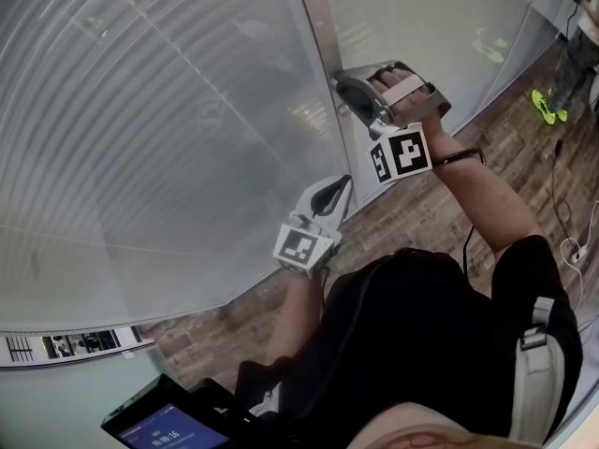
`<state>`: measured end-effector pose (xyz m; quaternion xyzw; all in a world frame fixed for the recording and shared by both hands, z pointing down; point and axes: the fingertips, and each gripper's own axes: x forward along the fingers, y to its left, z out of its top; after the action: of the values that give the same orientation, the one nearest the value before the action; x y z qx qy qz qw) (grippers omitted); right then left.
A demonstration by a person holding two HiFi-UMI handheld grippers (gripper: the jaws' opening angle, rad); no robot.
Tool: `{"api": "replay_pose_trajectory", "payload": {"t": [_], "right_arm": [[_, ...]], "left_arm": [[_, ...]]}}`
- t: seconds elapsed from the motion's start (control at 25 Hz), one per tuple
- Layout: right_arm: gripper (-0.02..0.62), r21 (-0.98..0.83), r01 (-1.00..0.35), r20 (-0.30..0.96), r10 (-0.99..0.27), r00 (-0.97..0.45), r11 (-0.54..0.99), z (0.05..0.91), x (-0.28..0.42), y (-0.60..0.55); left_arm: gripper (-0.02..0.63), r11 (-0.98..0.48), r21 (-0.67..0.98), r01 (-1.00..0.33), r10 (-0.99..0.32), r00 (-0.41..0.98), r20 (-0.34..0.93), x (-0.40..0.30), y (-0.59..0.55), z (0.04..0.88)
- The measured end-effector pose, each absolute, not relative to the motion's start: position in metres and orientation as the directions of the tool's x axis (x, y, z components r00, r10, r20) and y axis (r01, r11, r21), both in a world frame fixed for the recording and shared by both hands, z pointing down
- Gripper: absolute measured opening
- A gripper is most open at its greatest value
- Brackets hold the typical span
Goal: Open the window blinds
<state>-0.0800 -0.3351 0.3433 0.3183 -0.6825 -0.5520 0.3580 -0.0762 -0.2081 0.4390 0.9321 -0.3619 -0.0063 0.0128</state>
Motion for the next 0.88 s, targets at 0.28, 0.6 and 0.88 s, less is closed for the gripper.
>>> {"api": "replay_pose_trajectory", "payload": {"t": [0.28, 0.6, 0.88], "right_arm": [[0.129, 0.914, -0.261, 0.119, -0.822, -0.557, 0.31, 0.336, -0.078, -0.332], [0.129, 0.771, -0.474, 0.105, -0.819, -0.564, 0.425, 0.33, -0.075, -0.333], [0.13, 0.384, -0.695, 0.088, -0.773, -0.628, 0.608, 0.327, -0.072, -0.341]], "left_arm": [[0.003, -0.733, 0.037, -0.679, -0.68, 0.733, 0.005, -0.076, -0.204, 0.44], [0.003, -0.747, 0.045, -0.664, -0.664, 0.747, -0.005, -0.071, -0.204, 0.441], [0.003, -0.747, 0.041, -0.663, -0.664, 0.748, -0.014, -0.072, -0.206, 0.442]]}}
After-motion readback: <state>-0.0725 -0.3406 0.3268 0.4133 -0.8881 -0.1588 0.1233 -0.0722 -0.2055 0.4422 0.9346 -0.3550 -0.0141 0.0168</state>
